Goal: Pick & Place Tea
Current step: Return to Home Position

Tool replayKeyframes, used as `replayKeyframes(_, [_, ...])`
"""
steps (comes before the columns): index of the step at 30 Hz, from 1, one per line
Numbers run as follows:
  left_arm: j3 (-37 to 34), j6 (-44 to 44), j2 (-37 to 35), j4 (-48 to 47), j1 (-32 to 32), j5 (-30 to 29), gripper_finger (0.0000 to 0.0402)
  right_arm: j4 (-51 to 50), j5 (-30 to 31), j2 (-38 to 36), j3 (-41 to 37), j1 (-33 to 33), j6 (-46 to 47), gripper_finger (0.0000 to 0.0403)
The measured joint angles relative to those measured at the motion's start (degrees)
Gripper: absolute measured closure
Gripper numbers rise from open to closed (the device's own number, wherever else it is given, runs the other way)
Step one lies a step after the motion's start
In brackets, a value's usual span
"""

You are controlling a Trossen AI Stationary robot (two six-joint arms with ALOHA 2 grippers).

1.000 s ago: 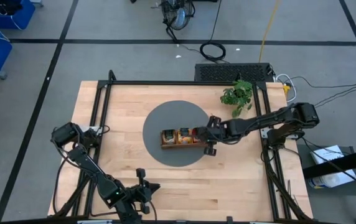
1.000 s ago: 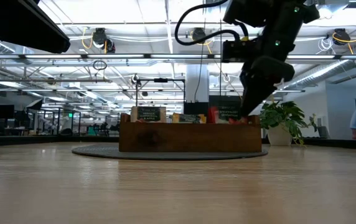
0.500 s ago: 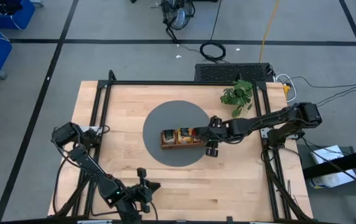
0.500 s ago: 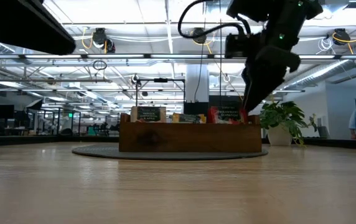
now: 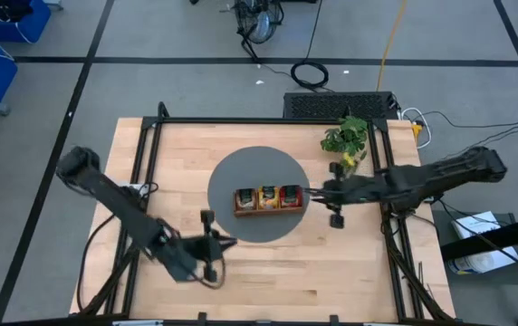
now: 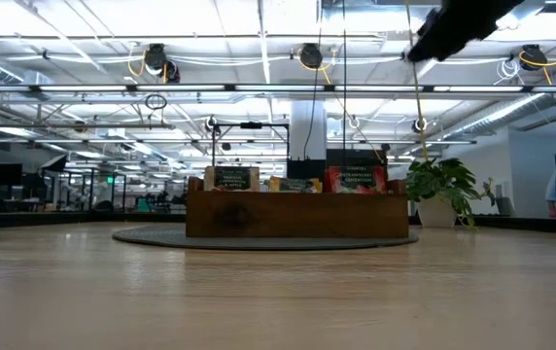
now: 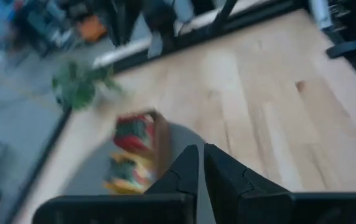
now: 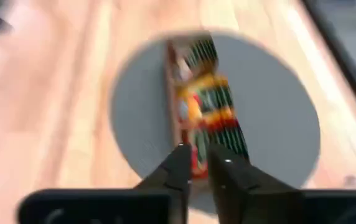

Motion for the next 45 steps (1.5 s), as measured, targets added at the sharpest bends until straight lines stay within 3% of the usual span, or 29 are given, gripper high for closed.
replayKeyframes(4, [0.00,10.07,-9.72,-1.60,2.93,5.93,0.0393,8.96,-1.56,-10.78,-6.76,2.54,-3.53,0.0397])
replayKeyframes(13, [-0.86,6.52,-29.16,-22.42,6.81,6.73,0.0397,16.82,-7.16,-31.63,-18.99,3.86,-8.42,0.0399])
replayKeyframes(16, [-5.21,12.51,-32.95,-15.86,8.88,11.75,0.0397,23.35,-11.31,-36.61,-23.55,3.85,-12.94,0.0401])
replayKeyframes(20, [-13.41,23.98,-36.19,2.39,15.59,29.00,0.0397,31.75,-12.13,-40.22,-28.74,2.58,-14.19,0.0400])
replayKeyframes(22, [-16.89,25.13,-36.52,8.71,21.04,35.23,0.0398,34.36,-12.17,-40.35,-30.34,1.23,-14.19,0.0401])
replayKeyframes(26, [-23.27,19.56,-38.15,7.90,30.00,42.92,0.0399,31.46,-15.23,-41.64,-31.06,0.06,-10.90,0.0402])
replayKeyframes(28, [-26.40,17.11,-41.33,8.56,31.40,43.65,0.0399,29.05,-18.09,-43.36,-31.58,0.10,-9.82,0.0402])
replayKeyframes(31, [-31.80,14.17,-48.37,9.56,30.90,42.06,0.0399,29.09,-16.56,-46.46,-33.93,0.10,-7.37,0.0402])
replayKeyframes(38, [-52.22,15.00,-60.85,30.26,27.66,41.59,0.0400,38.61,-16.47,-51.93,-45.96,0.07,-6.53,0.0402])
replayKeyframes(41, [-57.06,14.52,-65.20,31.68,28.45,40.48,0.0400,42.51,-16.36,-53.44,-47.77,-0.20,-6.61,0.0403])
replayKeyframes(45, [-59.23,12.86,-70.96,28.37,30.87,39.77,0.0400,38.19,-16.28,-55.27,-47.31,-1.27,-6.59,0.0403])
